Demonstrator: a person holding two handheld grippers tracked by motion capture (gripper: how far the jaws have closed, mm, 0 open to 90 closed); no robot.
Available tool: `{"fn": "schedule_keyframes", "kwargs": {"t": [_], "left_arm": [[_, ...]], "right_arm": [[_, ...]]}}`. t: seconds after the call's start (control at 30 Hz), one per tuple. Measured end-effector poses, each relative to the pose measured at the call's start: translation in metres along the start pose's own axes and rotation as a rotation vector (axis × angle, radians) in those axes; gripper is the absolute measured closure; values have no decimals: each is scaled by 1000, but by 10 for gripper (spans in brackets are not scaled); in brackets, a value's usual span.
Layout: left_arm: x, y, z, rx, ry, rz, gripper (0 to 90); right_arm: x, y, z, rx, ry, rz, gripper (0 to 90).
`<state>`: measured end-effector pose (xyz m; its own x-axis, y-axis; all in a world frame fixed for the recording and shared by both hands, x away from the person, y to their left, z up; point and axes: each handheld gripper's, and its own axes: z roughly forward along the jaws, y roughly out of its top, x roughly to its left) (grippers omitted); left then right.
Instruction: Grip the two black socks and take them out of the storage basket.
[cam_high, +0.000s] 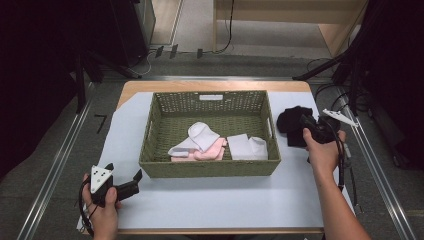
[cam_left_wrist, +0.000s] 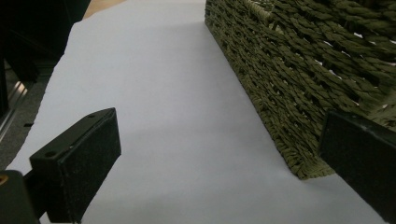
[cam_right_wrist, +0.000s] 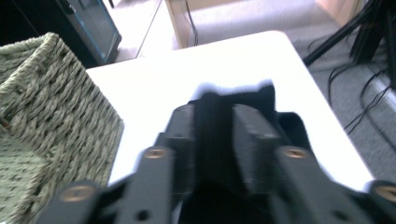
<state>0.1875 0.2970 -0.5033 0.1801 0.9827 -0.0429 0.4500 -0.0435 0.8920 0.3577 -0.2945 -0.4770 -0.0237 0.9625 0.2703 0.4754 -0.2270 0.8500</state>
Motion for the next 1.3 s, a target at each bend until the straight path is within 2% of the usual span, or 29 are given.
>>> {"fn": "schedule_keyframes", "kwargs": {"t": [0.1, 0.27, 0.37, 0.43, 0.47, 0.5, 0.53, 0.57, 0.6, 0.67, 0.87, 1.3], "left_arm": [[0, 0, 0, 0, 0, 0, 5], [0, 0, 0, -4, 1, -4, 5], [0, 0, 0, -4, 0, -1, 5], [0, 0, 0, -3, 2, 0, 5], [0, 0, 0, -3, 1, 1, 5], [0, 0, 0, -3, 2, 0, 5], [0, 0, 0, -2, 2, 1, 5], [0, 0, 0, -1, 2, 2, 5], [0, 0, 0, -1, 3, 2, 5], [-1, 0, 0, -1, 3, 3, 5], [-1, 0, 0, 1, 7, 4, 5], [-1, 0, 0, 2, 11, 7, 5]], "right_arm": [[-1, -1, -3, -23, -1, -16, 504], [-2, -2, -9, -29, 28, -55, 362], [-3, -4, -15, -18, 47, -26, 212], [-3, -6, -20, -15, 55, -31, 159], [-3, -9, -23, -10, 44, -51, 139], [-2, -13, -25, 5, 4, -103, 140], [-2, -16, -27, 32, -33, -181, 140], [-2, -19, -28, 55, -48, -242, 140], [-3, -22, -30, 75, -36, -252, 140], [-6, -25, -36, 70, 0, -203, 139], [-17, -32, -53, 47, 29, -128, 140], [-41, -52, -83, 56, 25, -109, 141]]}}
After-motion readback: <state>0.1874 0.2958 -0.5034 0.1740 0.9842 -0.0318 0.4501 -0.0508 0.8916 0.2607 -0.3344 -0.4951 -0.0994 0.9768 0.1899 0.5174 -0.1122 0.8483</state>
